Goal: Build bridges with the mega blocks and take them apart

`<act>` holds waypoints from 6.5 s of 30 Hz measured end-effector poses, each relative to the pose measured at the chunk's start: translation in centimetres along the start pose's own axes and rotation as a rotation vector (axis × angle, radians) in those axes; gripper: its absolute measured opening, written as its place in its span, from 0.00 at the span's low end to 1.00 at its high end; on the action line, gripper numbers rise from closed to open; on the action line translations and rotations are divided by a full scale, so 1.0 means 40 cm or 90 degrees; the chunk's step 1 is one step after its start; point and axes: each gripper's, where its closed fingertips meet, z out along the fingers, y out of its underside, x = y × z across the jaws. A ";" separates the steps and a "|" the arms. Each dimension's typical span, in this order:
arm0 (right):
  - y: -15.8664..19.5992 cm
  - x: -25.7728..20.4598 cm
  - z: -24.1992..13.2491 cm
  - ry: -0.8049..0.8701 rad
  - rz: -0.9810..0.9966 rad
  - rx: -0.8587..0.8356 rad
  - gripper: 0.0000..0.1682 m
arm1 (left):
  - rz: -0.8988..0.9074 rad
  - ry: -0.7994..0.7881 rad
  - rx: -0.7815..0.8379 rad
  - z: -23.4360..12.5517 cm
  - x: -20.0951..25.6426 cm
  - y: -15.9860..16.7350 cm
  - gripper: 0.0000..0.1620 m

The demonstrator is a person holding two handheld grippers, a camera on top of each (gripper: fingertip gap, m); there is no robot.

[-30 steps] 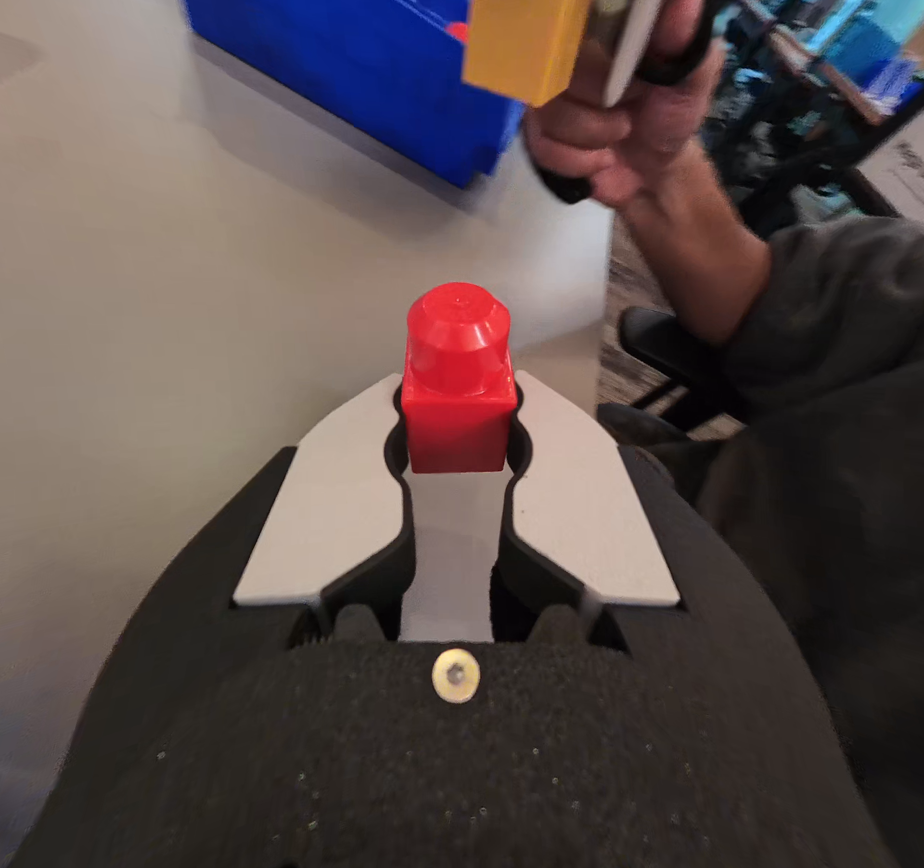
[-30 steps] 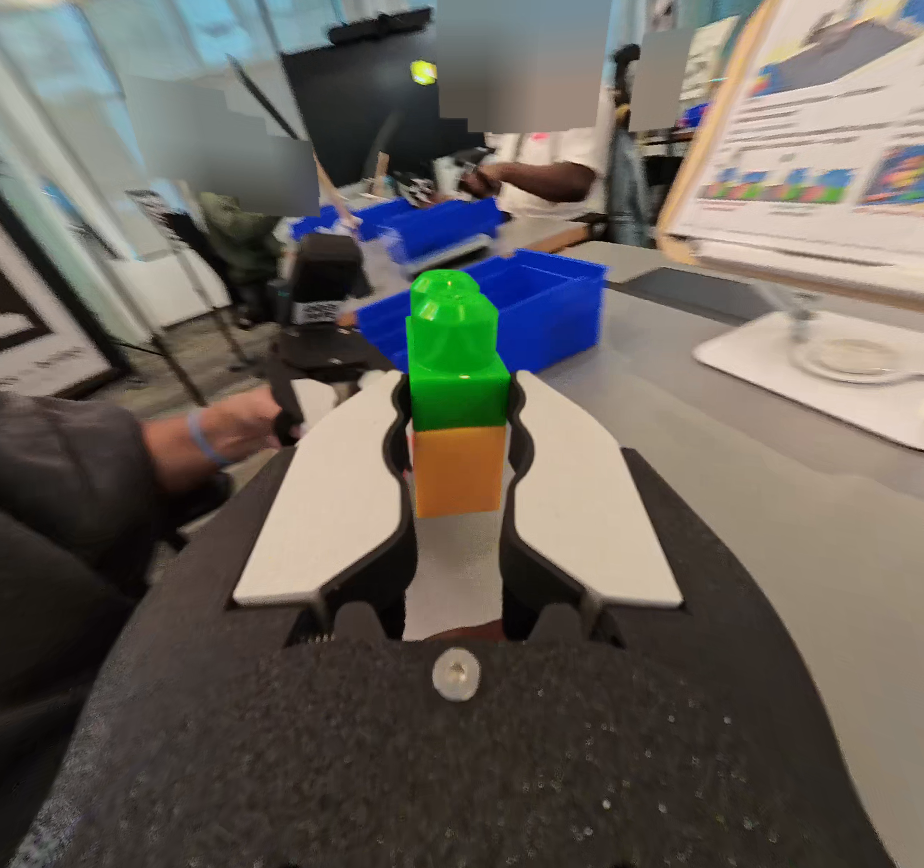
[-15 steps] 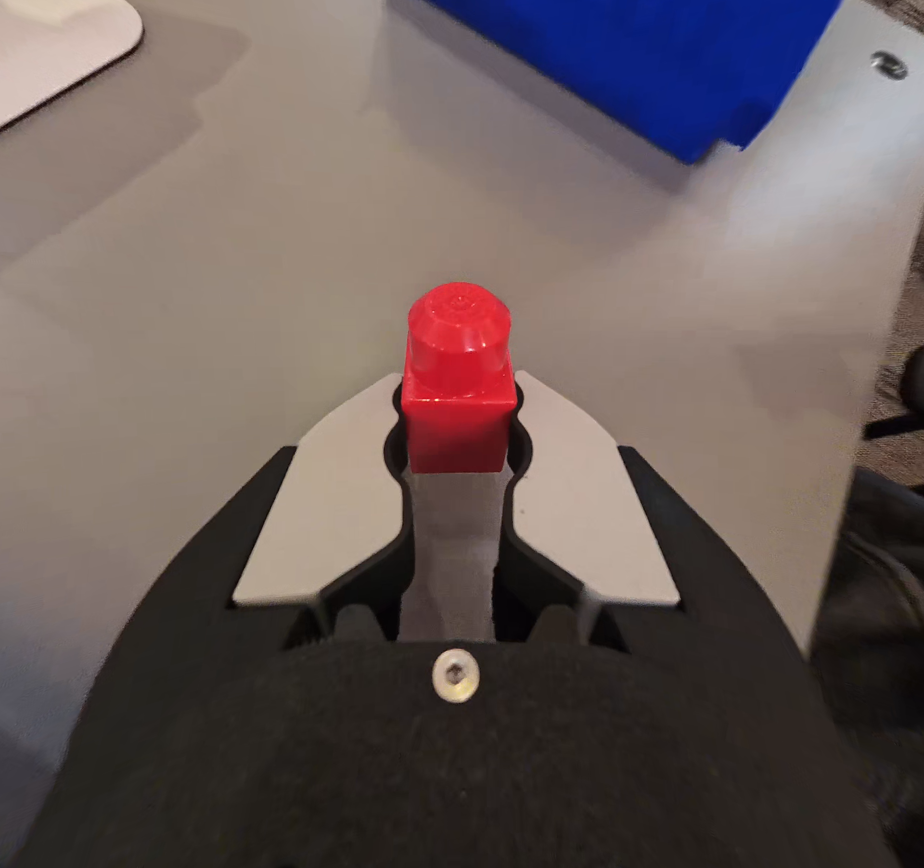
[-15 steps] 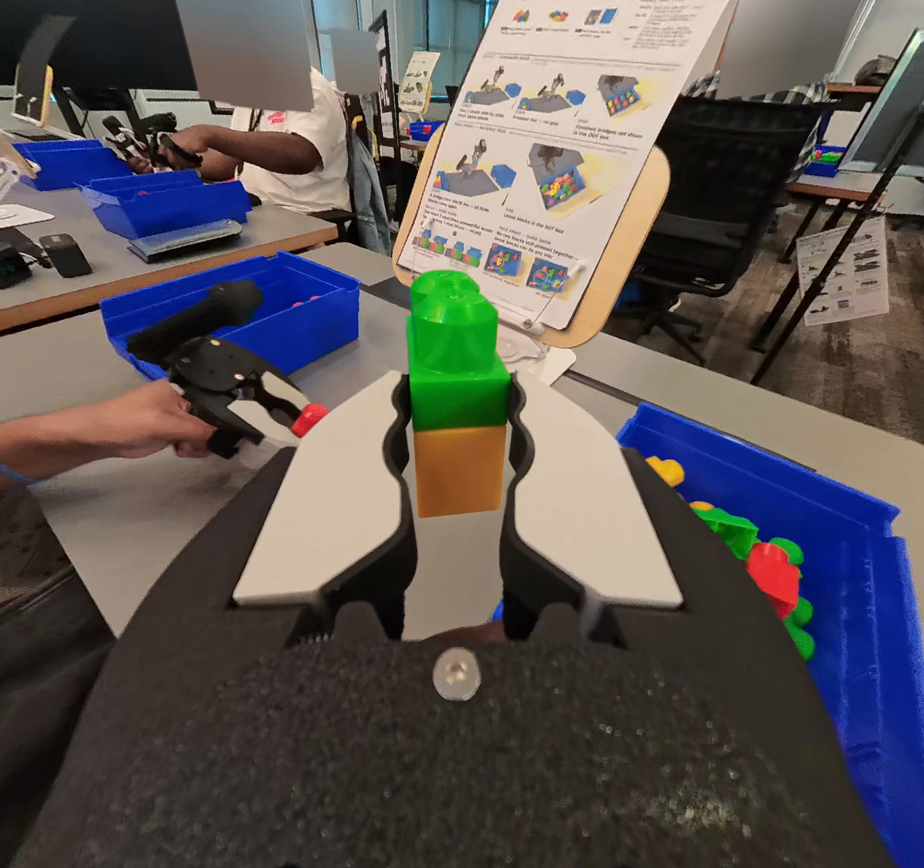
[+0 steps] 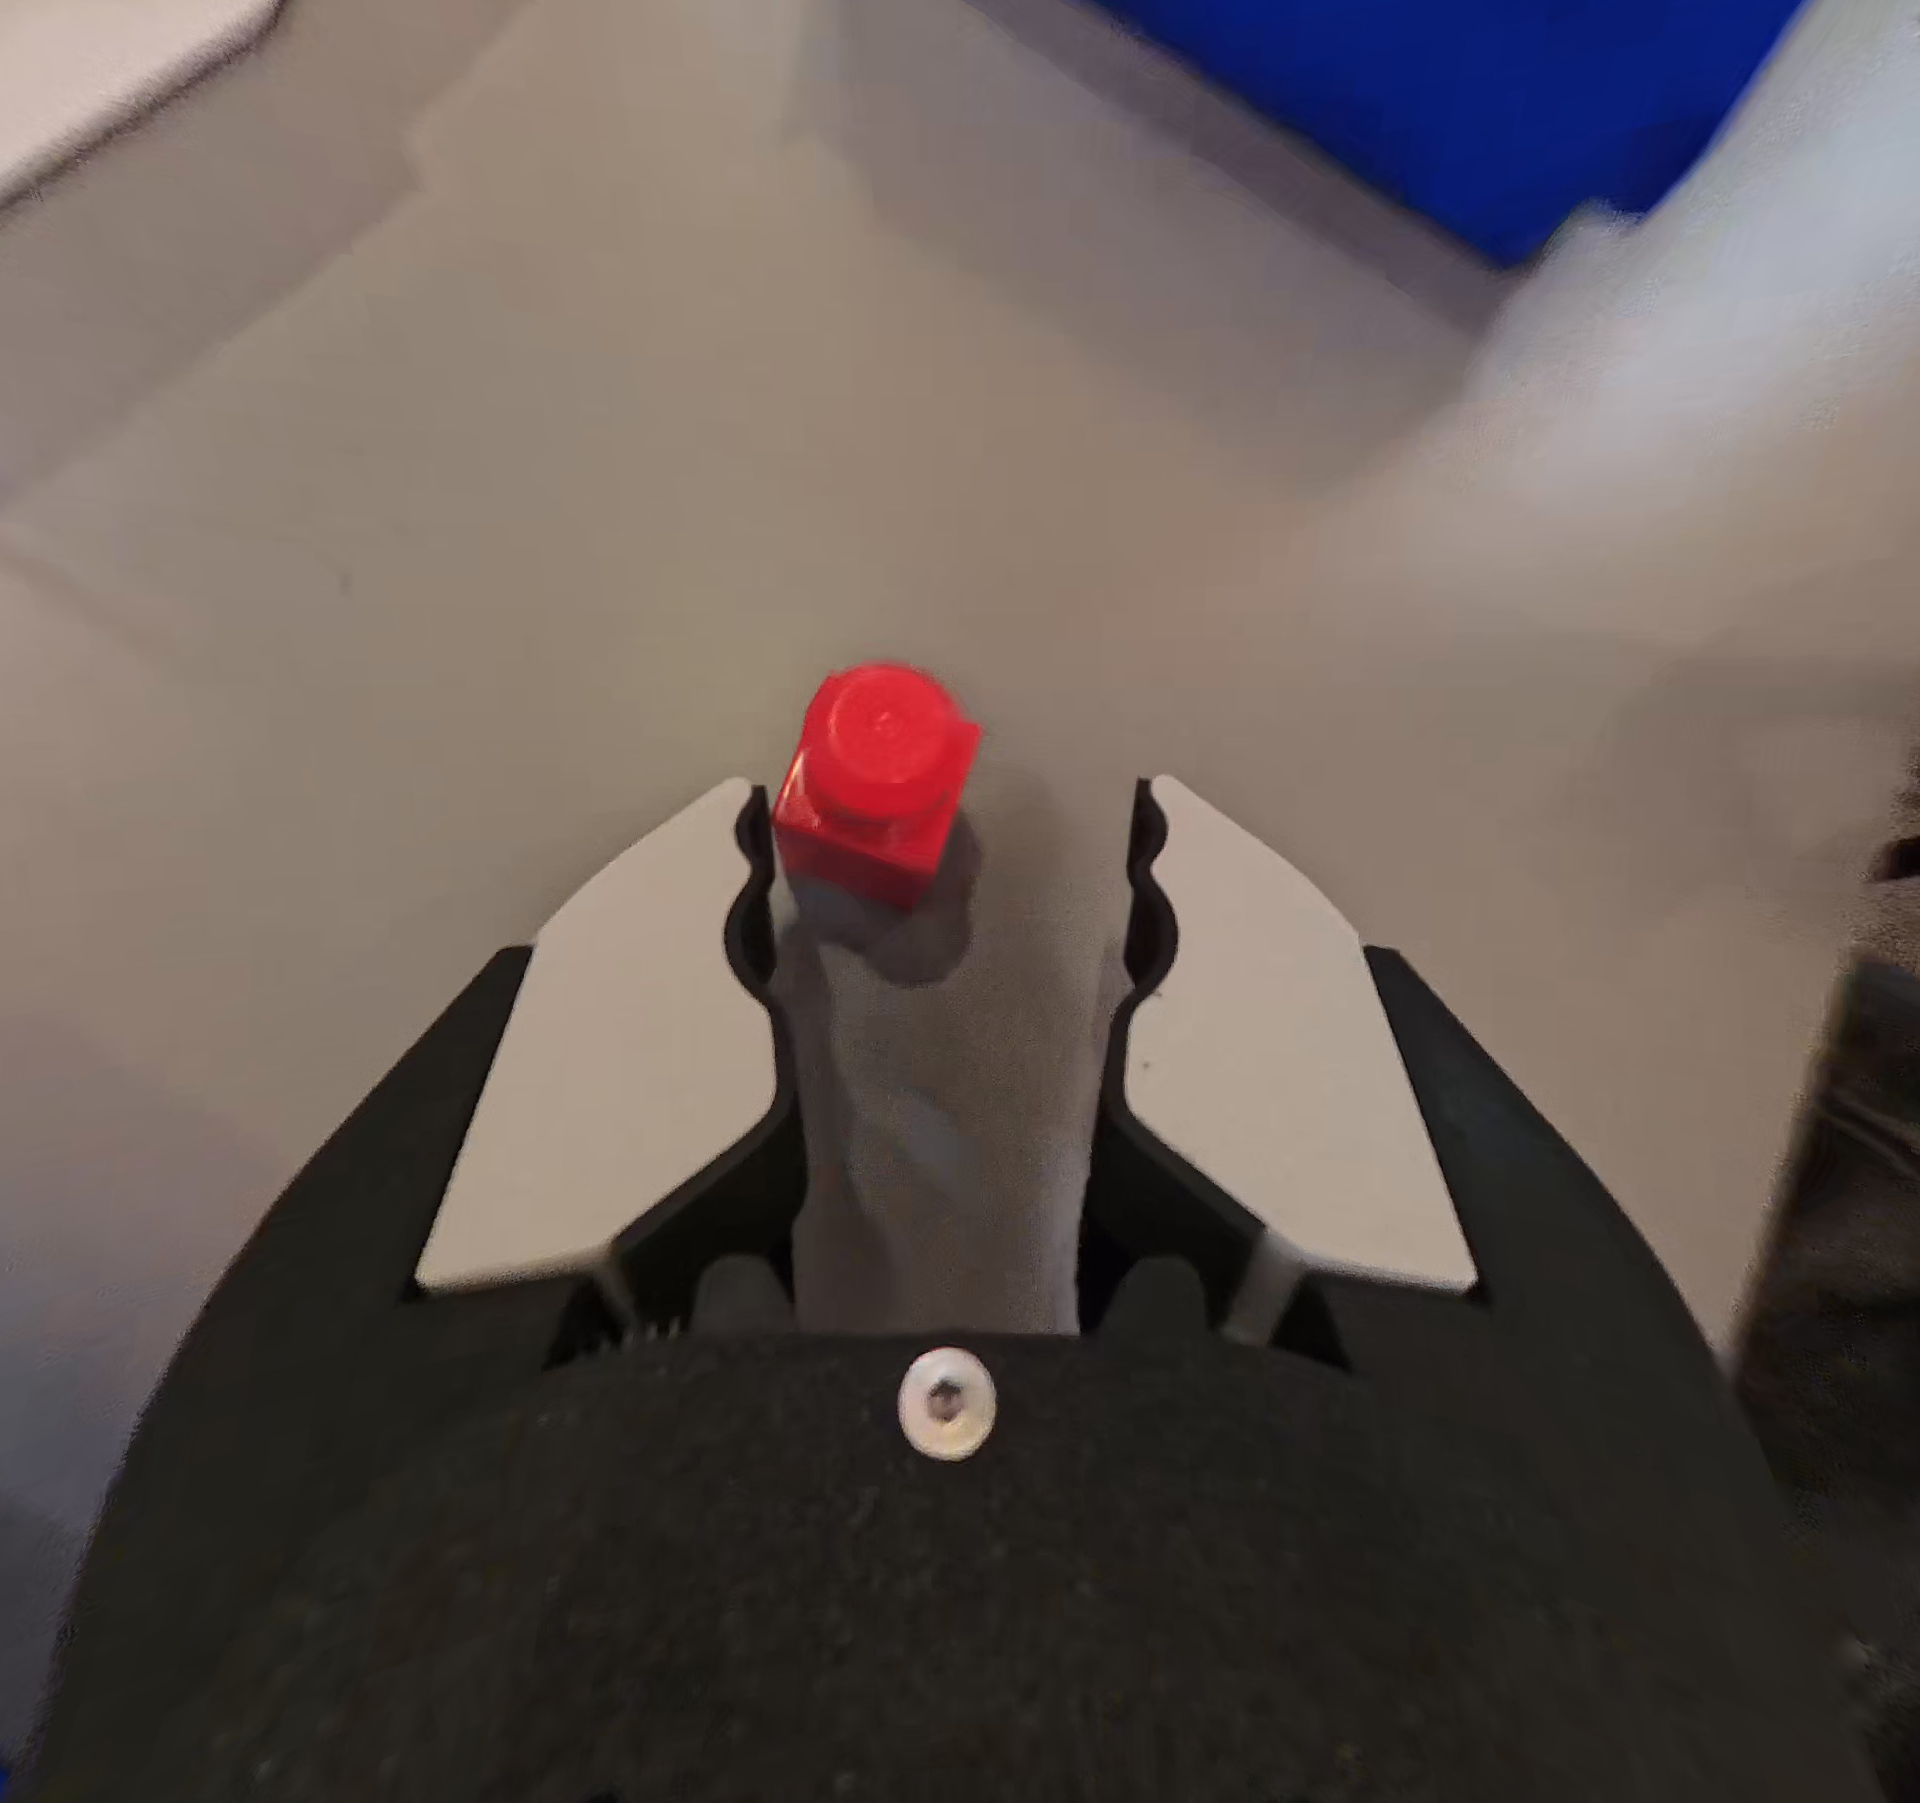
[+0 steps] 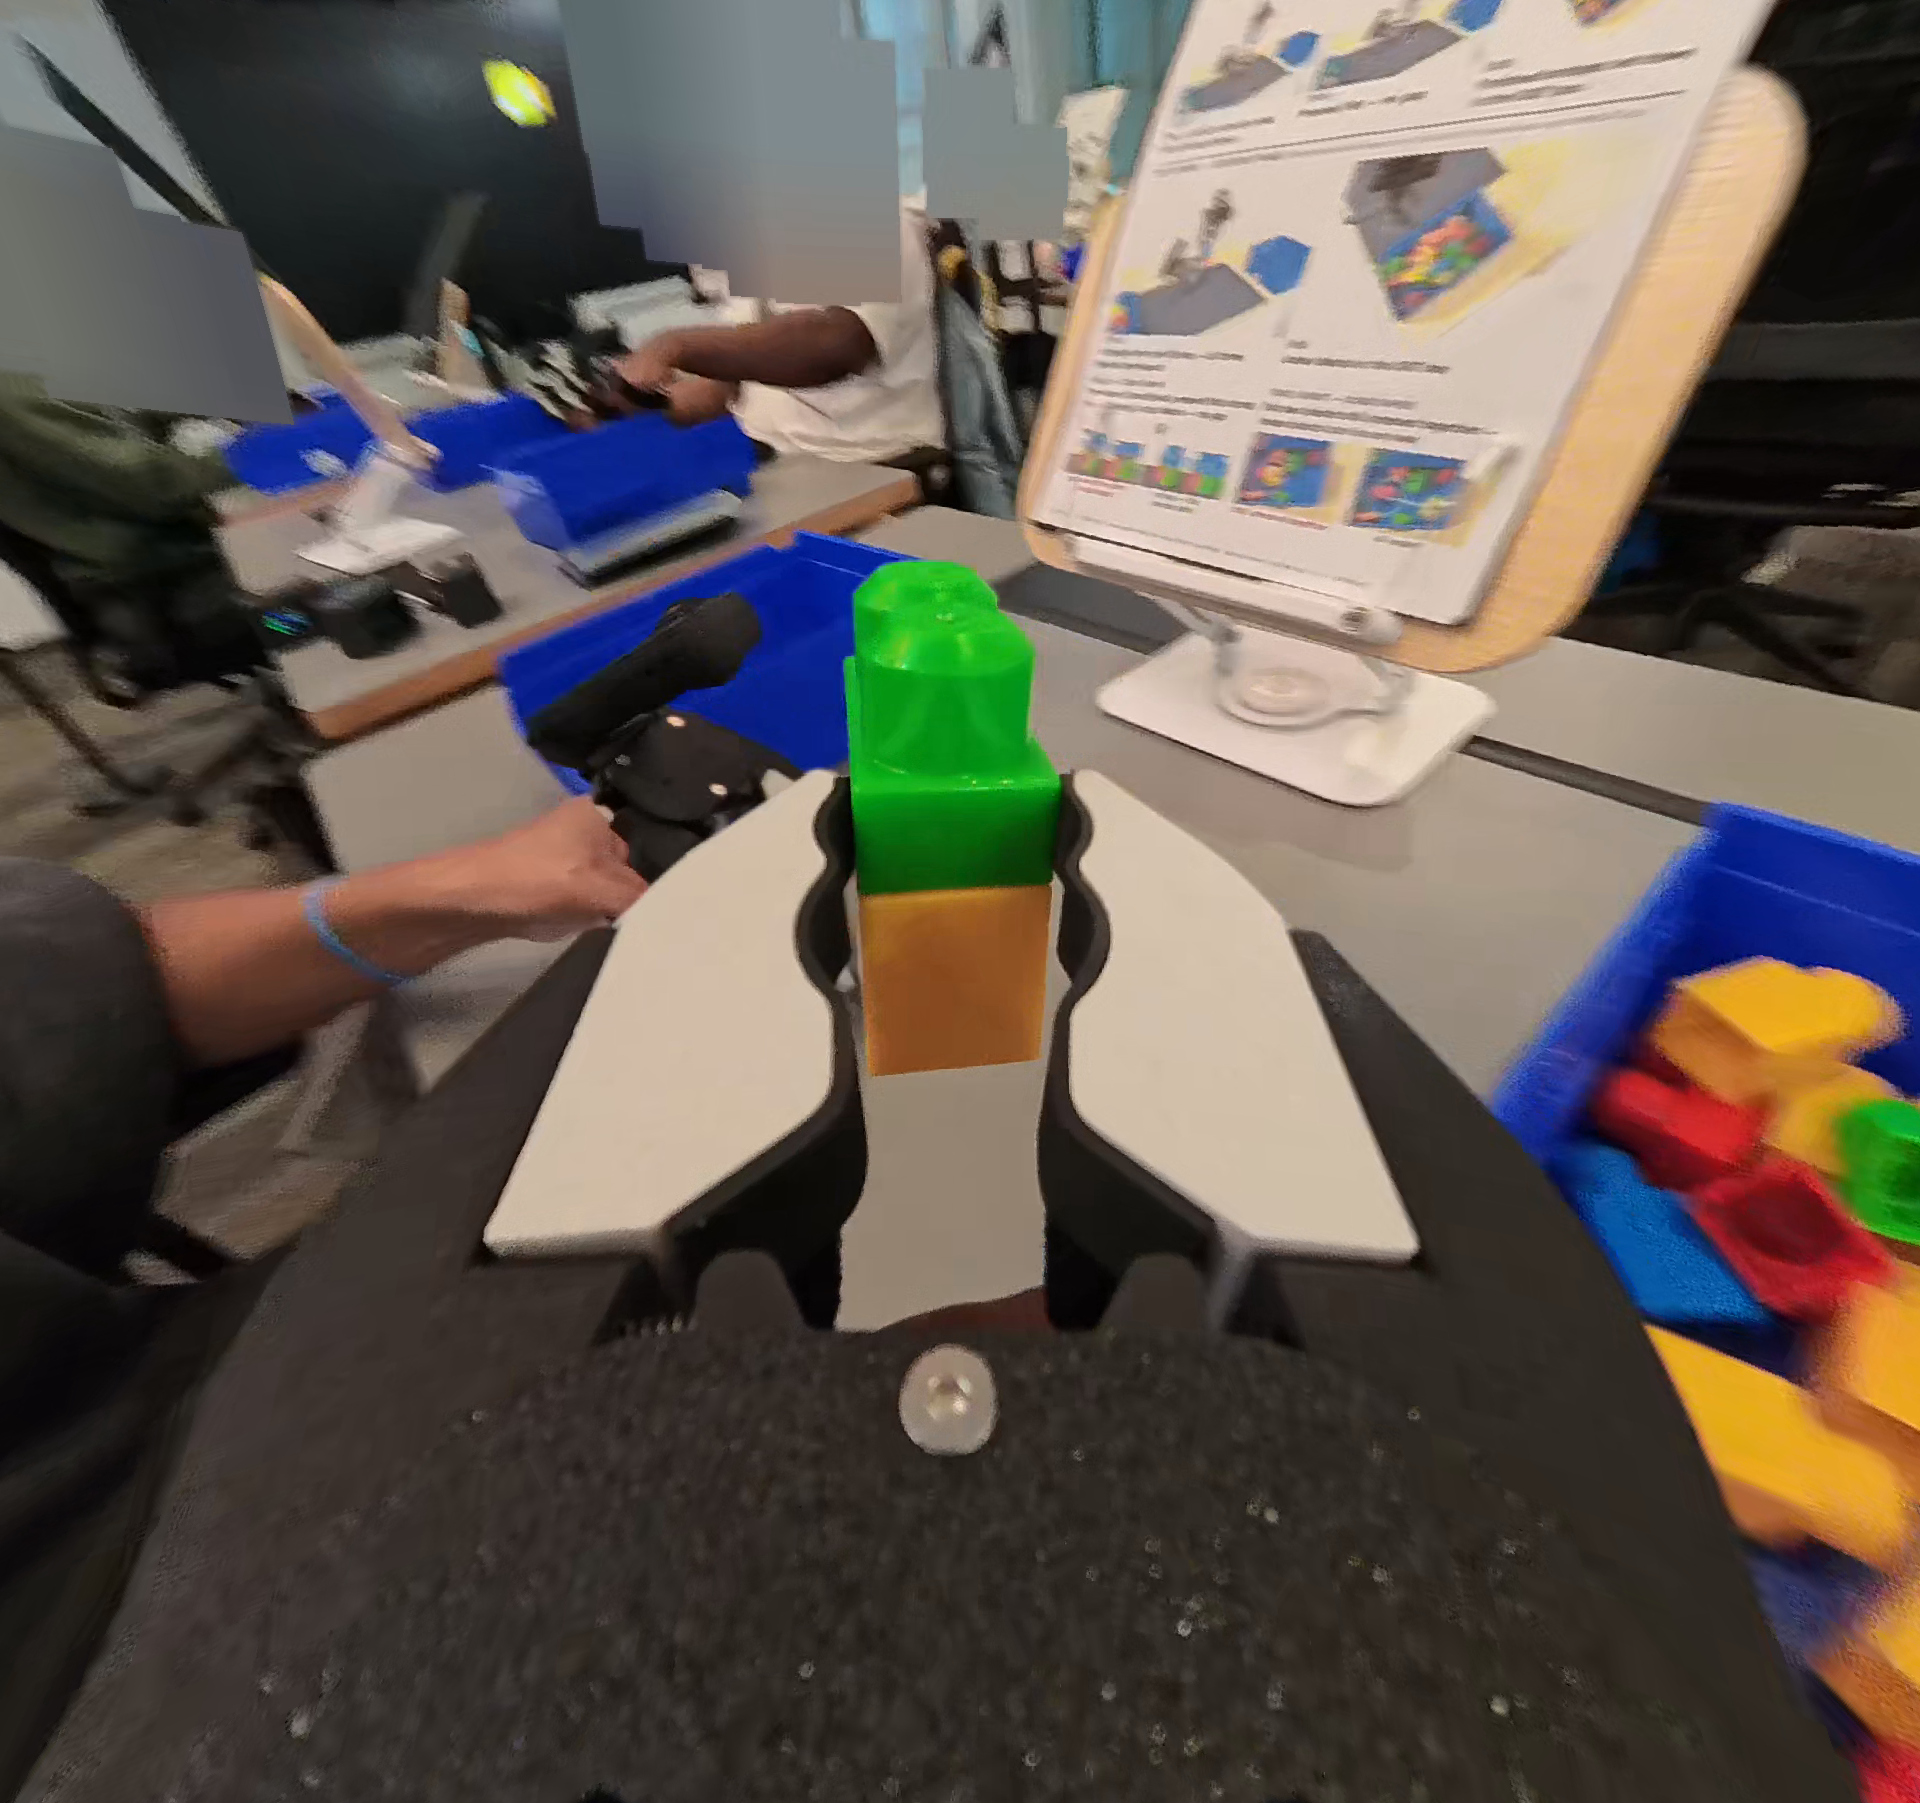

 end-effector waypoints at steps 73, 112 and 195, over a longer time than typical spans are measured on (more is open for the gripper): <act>0.384 -0.110 0.157 0.031 -0.001 -0.214 0.36 | 0.012 -0.009 0.089 -0.179 0.060 0.106 0.22; -0.033 0.586 -0.142 0.546 -0.057 -0.250 0.22 | 0.105 -0.023 -0.285 -0.046 0.035 0.098 0.22; 0.050 0.027 0.123 0.375 -0.166 -0.028 0.42 | -0.051 -0.032 0.176 -0.340 0.116 0.225 0.37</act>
